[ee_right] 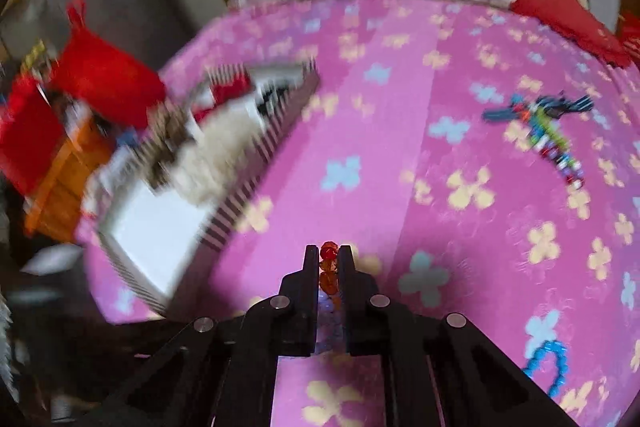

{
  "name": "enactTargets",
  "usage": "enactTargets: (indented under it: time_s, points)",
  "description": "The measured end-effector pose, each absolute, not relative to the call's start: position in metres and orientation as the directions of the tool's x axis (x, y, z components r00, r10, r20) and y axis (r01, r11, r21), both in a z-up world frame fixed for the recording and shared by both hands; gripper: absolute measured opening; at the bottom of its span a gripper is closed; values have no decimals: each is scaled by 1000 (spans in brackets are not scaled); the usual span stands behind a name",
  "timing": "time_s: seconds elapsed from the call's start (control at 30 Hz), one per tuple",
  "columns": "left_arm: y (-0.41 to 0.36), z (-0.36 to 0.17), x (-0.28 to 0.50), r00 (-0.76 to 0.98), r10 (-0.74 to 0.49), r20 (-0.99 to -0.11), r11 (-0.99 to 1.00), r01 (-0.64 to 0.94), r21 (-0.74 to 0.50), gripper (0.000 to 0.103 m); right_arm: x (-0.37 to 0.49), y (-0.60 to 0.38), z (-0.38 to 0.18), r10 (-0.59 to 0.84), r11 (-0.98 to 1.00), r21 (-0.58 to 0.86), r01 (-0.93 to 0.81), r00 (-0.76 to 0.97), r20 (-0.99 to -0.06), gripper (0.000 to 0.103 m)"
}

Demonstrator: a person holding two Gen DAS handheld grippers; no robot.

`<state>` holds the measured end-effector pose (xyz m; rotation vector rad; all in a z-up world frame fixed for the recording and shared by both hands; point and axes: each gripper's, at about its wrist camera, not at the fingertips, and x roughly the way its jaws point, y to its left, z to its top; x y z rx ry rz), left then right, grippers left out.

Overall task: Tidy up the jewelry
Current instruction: 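Carry both bracelets into the white tray and open both tools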

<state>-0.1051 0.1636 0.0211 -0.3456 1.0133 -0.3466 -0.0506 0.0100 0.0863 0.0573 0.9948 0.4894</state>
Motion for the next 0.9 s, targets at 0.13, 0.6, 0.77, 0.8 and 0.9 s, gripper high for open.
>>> enactTargets:
  time_s: [0.13,0.6,0.77,0.8,0.9]
  points:
    - [163,22,-105,490,-431,-758,895,122,-429,8,-71,-14,137,459,882,291,-372,534,-710,8]
    - [168,58,-119,564,-447,-694,884,161,-438,8,-105,-50,134,371,922,219,-319,564,-738,8]
    - [198,99,-128,637,-436,-636,880,153,-450,8,-102,-23,137,403,901,217,-375,542,-737,8]
    - [205,105,-127,651,-426,-628,882,144,-449,8,-101,-13,139,410,895,212,-392,538,-736,8]
    - [241,119,-121,694,-378,-613,889,87,-450,8,-98,20,147,440,871,207,-446,519,-733,8]
